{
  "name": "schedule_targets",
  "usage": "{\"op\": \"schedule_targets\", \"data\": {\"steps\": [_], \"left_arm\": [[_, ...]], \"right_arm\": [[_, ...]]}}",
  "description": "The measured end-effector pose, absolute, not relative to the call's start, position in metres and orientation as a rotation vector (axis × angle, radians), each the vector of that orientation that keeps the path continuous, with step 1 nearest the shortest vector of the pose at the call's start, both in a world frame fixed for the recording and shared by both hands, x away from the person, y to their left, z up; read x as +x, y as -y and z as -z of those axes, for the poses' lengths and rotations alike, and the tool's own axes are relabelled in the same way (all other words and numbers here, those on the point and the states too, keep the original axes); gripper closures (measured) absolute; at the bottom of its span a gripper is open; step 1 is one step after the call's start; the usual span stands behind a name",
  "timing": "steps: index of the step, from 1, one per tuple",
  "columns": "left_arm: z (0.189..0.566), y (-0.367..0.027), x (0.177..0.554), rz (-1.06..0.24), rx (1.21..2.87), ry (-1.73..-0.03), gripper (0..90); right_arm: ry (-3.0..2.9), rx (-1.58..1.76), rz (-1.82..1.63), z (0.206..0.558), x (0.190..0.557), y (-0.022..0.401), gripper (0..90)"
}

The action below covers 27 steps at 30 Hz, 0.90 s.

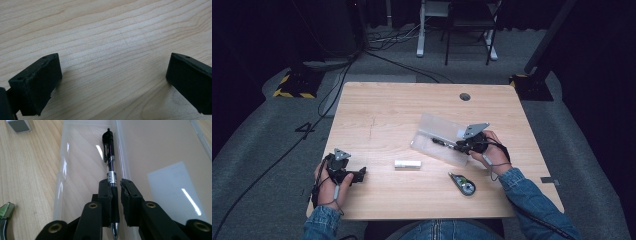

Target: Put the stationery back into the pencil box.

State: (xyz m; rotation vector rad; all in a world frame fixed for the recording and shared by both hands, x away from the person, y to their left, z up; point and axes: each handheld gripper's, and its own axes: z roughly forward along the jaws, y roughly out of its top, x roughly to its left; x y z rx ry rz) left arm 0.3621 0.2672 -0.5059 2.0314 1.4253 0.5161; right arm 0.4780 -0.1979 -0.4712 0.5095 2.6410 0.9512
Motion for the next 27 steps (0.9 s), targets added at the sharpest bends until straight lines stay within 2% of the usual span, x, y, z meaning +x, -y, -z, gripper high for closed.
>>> {"op": "schedule_targets", "data": {"steps": [12,27], "left_arm": [[0.506,-0.267,0.362,-0.516,2.032,-1.425,0.4],[0.506,-0.267,0.362,-0.516,2.031,-1.425,0.4]], "right_arm": [[-2.624,0.508,-0.963,0.467,0.477,0.2,71.4],[-2.543,0.512,-1.065,0.442,0.463,0.207,64.4]]}}
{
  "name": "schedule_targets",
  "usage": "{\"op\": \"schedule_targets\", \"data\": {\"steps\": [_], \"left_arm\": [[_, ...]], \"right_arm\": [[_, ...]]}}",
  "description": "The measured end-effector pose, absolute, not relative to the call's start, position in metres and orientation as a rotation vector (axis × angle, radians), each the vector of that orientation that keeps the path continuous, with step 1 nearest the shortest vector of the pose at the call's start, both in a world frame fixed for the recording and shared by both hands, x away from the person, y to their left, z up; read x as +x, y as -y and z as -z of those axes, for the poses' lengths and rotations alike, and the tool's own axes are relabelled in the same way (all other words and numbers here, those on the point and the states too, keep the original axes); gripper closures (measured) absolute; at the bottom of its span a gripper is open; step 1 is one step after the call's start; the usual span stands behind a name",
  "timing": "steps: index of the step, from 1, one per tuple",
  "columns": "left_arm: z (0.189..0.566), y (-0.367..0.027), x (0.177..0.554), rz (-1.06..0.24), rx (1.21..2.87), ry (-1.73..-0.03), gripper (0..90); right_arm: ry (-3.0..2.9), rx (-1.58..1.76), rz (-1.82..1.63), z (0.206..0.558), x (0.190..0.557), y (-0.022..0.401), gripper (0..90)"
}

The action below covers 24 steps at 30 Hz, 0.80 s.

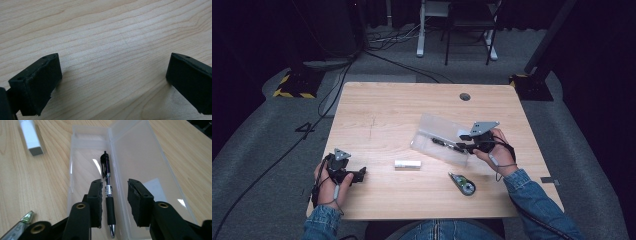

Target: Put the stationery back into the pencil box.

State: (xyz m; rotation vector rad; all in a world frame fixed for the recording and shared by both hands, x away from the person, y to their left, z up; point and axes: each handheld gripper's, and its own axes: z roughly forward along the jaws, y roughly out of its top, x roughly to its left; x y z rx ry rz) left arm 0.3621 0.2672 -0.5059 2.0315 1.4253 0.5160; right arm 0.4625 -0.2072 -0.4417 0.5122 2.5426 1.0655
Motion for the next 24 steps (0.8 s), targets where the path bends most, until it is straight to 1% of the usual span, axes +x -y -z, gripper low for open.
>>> {"op": "schedule_targets", "data": {"steps": [13,24], "left_arm": [[0.506,-0.267,0.362,-0.516,2.032,-1.426,0.4],[0.506,-0.267,0.363,-0.514,2.032,-1.425,0.1]], "right_arm": [[-2.503,0.538,-1.186,0.418,0.438,0.218,56.9],[-2.508,0.548,-1.251,0.41,0.418,0.222,51.3]]}}
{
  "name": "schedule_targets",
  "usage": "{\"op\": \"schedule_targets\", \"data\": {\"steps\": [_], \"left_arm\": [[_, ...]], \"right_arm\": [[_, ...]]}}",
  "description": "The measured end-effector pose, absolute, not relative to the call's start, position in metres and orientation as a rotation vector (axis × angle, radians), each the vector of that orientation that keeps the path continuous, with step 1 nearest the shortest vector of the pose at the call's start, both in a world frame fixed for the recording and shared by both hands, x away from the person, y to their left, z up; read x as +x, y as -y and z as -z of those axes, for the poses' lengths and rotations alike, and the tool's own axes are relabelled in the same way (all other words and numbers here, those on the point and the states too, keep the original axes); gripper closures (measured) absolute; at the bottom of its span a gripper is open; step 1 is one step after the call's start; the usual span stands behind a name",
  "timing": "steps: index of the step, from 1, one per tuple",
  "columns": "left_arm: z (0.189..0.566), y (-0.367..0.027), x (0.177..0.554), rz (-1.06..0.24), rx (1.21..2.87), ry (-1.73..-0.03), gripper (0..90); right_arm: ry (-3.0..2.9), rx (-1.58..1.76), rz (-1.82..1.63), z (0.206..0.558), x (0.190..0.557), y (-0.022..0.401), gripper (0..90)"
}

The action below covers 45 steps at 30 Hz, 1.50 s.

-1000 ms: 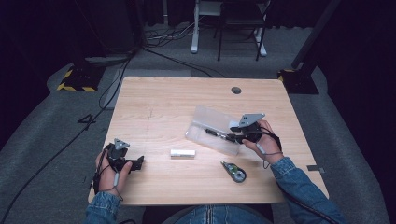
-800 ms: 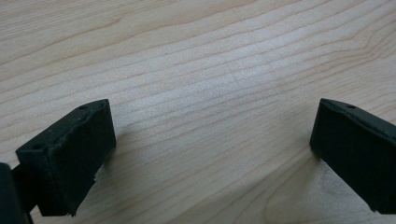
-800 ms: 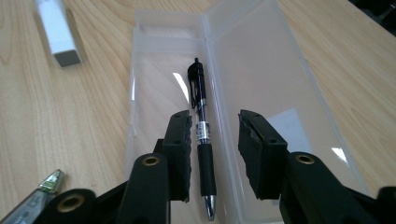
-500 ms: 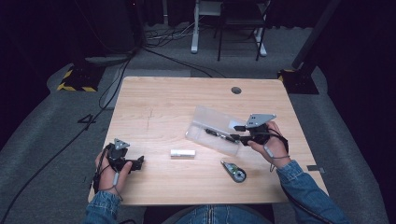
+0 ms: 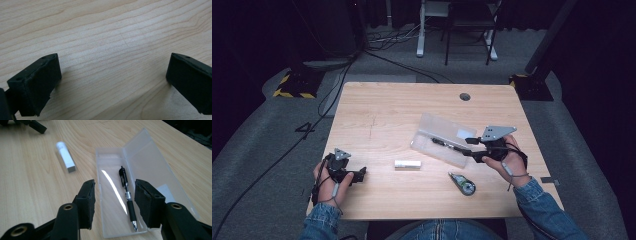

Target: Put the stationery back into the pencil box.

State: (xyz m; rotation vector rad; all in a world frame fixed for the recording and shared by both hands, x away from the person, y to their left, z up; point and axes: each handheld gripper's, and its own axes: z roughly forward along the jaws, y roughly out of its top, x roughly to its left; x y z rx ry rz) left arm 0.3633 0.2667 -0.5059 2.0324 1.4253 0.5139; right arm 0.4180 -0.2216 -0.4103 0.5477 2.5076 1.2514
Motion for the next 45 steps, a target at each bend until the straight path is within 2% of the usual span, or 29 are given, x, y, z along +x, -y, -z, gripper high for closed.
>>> {"op": "schedule_targets", "data": {"steps": [11,22,36,45], "left_arm": [[0.506,-0.264,0.367,-0.511,2.039,-1.418,0.0],[0.506,-0.264,0.367,-0.511,2.037,-1.418,0.0],[0.506,-0.263,0.367,-0.514,2.038,-1.418,0.0],[0.506,-0.263,0.367,-0.513,2.038,-1.418,0.0]], "right_arm": [[-2.526,0.57,-1.286,0.405,0.396,0.222,44.2],[-2.595,0.616,-1.238,0.414,0.376,0.226,36.4],[-2.708,0.648,-1.132,0.436,0.367,0.221,34.1],[-2.816,0.701,-1.003,0.453,0.362,0.218,23.0]]}}
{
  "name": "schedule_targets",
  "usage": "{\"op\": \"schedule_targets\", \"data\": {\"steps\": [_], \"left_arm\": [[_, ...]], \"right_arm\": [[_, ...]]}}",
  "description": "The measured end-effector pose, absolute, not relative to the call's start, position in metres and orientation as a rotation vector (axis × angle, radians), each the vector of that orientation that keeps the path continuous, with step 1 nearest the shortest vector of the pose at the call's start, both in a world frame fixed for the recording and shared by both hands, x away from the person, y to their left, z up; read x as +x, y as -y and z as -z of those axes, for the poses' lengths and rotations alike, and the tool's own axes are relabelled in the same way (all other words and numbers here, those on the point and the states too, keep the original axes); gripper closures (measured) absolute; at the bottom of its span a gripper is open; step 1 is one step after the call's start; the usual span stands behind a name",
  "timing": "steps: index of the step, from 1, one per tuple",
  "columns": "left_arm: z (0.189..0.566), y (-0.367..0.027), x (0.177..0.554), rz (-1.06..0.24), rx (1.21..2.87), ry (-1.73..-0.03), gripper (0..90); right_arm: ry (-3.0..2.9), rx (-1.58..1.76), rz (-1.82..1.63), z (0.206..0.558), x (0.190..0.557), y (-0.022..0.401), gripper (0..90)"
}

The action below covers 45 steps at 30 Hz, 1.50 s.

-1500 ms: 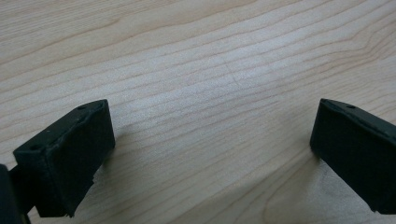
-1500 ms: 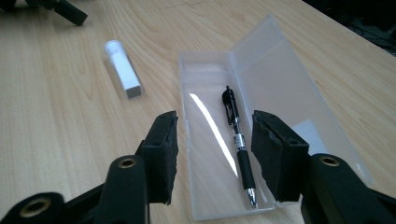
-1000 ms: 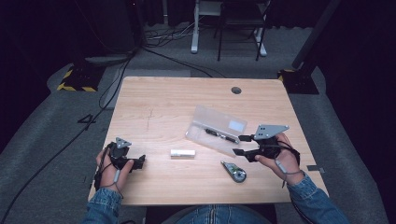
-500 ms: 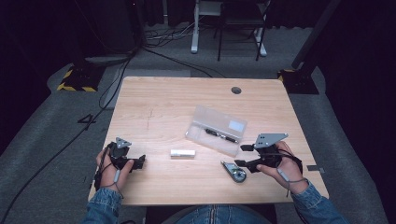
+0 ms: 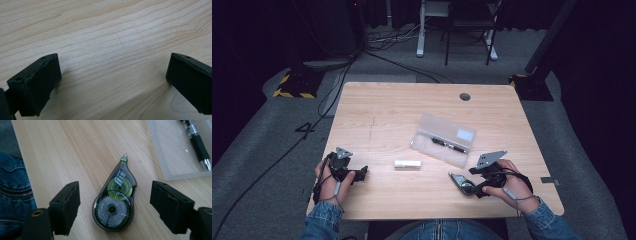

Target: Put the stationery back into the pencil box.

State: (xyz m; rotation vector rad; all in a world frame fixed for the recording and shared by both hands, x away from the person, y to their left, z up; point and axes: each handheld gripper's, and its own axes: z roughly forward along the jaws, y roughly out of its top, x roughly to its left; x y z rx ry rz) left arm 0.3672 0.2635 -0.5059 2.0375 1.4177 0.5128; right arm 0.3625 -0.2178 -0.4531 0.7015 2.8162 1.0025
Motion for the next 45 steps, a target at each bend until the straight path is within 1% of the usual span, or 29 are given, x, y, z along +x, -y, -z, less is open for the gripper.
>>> {"op": "schedule_targets", "data": {"steps": [13,30,32,37,39,40,42,45], "left_arm": [[0.506,-0.263,0.367,-0.514,2.036,-1.421,0.1],[0.506,-0.262,0.368,-0.508,2.037,-1.421,0.0],[0.506,-0.262,0.368,-0.508,2.038,-1.42,0.0],[0.506,-0.262,0.369,-0.509,2.043,-1.411,0.0],[0.506,-0.262,0.369,-0.509,2.043,-1.411,0.0],[0.506,-0.262,0.369,-0.509,2.043,-1.411,0.0],[0.506,-0.262,0.369,-0.509,2.04,-1.414,0.0],[0.506,-0.262,0.369,-0.509,2.04,-1.412,0.0]], "right_arm": [[-2.874,0.676,-0.891,0.465,0.358,0.212,22.8],[-2.907,0.643,-0.783,0.478,0.357,0.207,25.1],[-2.901,0.642,-0.777,0.478,0.356,0.207,26.2],[-2.883,0.594,-0.744,0.478,0.355,0.206,32.4],[-2.889,0.579,-0.737,0.477,0.354,0.206,36.3],[-2.889,0.579,-0.737,0.477,0.354,0.206,36.3],[-2.893,0.576,-0.732,0.476,0.354,0.206,40.4],[-2.896,0.567,-0.734,0.475,0.354,0.206,41.2]]}}
